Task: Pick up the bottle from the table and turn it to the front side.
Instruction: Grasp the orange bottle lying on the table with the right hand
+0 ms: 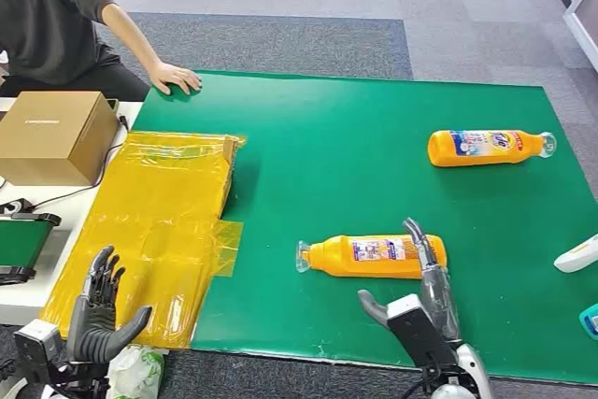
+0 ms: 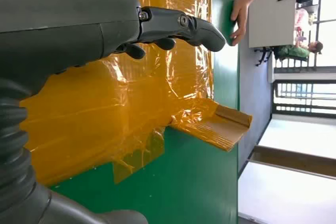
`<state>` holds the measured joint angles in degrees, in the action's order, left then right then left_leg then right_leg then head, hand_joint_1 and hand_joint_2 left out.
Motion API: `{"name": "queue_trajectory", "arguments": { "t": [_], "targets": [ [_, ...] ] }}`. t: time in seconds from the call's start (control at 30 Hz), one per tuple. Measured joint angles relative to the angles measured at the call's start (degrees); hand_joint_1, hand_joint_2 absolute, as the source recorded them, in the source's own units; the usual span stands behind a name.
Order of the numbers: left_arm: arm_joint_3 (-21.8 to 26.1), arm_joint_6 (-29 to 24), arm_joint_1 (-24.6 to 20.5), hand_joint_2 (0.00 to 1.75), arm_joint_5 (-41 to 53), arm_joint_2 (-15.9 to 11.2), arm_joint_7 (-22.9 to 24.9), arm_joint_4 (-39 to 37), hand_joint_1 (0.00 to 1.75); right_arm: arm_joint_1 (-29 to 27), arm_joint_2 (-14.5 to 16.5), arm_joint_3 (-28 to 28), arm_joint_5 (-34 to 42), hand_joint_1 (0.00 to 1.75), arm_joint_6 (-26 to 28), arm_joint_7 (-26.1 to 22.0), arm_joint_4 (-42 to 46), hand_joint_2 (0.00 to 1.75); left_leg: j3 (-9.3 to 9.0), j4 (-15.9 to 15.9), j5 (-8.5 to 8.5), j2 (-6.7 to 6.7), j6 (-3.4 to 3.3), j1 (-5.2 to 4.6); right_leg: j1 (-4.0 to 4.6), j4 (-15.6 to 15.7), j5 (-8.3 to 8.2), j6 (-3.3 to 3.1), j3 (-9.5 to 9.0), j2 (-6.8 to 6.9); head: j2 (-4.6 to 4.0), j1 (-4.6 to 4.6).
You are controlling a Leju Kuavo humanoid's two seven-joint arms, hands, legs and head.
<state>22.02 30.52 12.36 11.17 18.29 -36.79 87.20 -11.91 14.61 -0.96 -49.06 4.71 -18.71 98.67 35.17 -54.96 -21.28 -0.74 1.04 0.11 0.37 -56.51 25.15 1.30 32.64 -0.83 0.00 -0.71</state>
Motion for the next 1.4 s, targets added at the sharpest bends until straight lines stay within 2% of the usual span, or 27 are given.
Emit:
{"name": "queue_trajectory", "arguments": {
  "t": [0.5,0.6,0.7,0.83,1.1,1.4],
  "targets": [
    [0.16,-0.48,-0.01,1.75,0.81,0.00,-0.37,-0.46,0.00,0.64,-0.56,-2.41,-3.26,0.00,2.01,1.81,-1.44,1.75,0.00,0.00,0.00,0.00,0.00,0.00,0.00,0.00,0.00,0.00,0.00,0.00,-0.02,-0.01],
    [0.16,-0.31,-0.03,1.75,0.83,0.00,-0.44,-0.51,0.00,0.82,-0.95,-2.79,-7.23,0.00,2.66,3.83,-1.50,1.75,0.00,0.00,0.00,0.00,0.00,0.00,0.00,0.00,0.00,0.00,0.00,0.00,-0.01,-0.01],
    [0.09,-0.18,-0.24,1.75,0.96,-0.05,-1.08,-1.04,0.00,2.02,-2.37,-3.61,-14.85,0.00,2.25,8.28,-2.19,1.75,0.00,0.00,0.00,0.00,-0.01,0.00,0.00,0.00,-0.01,0.01,0.00,0.00,-0.01,-0.01],
    [-0.37,-0.62,-1.55,1.75,0.99,-0.46,-2.46,-3.29,0.00,5.84,-5.75,-4.62,-21.47,0.00,0.55,12.26,-5.34,1.75,0.00,-0.01,0.04,0.00,-0.04,-0.01,-0.01,0.00,-0.06,0.05,-0.02,0.00,-0.01,0.01],
    [-1.91,-2.75,-4.65,1.75,-1.19,-1.45,-3.07,-7.69,0.00,16.06,-11.66,-6.31,-26.23,0.00,-2.88,15.57,-17.78,1.75,0.01,-0.03,0.16,-0.01,-0.08,-0.01,-0.01,0.00,-0.17,0.08,-0.05,0.01,-0.01,0.01],
    [-4.11,-4.00,-6.78,1.75,-2.94,-2.71,-3.08,-10.75,0.00,27.53,-15.44,-9.10,-30.63,0.00,-4.63,18.27,-34.73,1.75,0.02,-0.03,0.20,0.01,-0.10,-0.01,-0.01,0.00,-0.22,0.04,-0.02,0.00,-0.01,-0.01]
  ]
}}
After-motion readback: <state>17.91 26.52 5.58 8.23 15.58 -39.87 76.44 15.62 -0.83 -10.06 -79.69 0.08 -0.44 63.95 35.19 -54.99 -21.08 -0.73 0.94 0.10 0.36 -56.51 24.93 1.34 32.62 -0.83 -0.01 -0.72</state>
